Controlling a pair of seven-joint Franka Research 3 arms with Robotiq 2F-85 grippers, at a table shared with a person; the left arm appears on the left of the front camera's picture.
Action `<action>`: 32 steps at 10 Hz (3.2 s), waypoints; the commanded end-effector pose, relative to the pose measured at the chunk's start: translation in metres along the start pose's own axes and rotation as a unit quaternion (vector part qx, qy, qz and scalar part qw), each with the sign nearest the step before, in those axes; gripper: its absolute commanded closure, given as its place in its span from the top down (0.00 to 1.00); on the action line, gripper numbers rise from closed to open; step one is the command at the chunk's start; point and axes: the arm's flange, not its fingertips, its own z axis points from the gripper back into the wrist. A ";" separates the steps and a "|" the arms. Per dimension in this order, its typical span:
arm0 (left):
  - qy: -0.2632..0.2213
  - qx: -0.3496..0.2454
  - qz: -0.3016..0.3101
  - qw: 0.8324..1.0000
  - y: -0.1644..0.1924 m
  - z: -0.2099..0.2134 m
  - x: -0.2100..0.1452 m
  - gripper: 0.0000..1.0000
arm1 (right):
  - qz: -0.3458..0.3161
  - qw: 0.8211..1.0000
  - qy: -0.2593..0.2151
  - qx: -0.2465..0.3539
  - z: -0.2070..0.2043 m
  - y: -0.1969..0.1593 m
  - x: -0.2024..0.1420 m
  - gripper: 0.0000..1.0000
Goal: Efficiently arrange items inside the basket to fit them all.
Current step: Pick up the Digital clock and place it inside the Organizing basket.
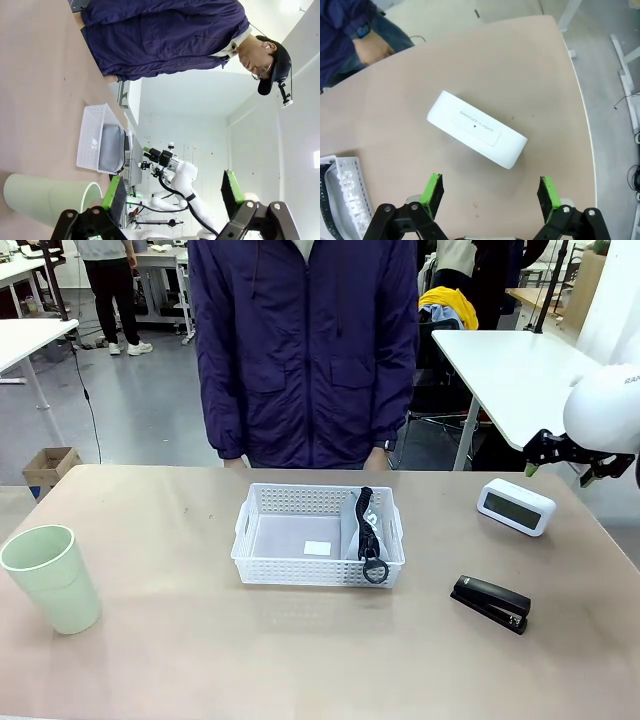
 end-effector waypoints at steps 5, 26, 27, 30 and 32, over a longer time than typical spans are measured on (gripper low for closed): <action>0.002 -0.007 -0.006 1.000 -0.002 0.001 -0.001 1.00 | 0.002 1.000 -0.002 0.009 0.002 0.004 0.000 1.00; 0.002 -0.007 -0.006 1.000 -0.002 0.001 -0.001 1.00 | 0.502 0.843 0.192 0.026 -0.067 0.024 0.093 1.00; 0.002 -0.007 -0.006 1.000 -0.002 0.001 -0.001 1.00 | 0.539 0.817 0.198 0.053 -0.069 0.023 0.094 1.00; 0.002 -0.007 -0.006 1.000 -0.002 0.001 -0.001 1.00 | 0.557 0.800 0.196 0.105 -0.070 0.024 0.095 1.00; 0.002 -0.007 -0.006 1.000 -0.002 0.001 -0.001 1.00 | 0.564 0.797 0.195 0.092 -0.073 0.027 0.085 1.00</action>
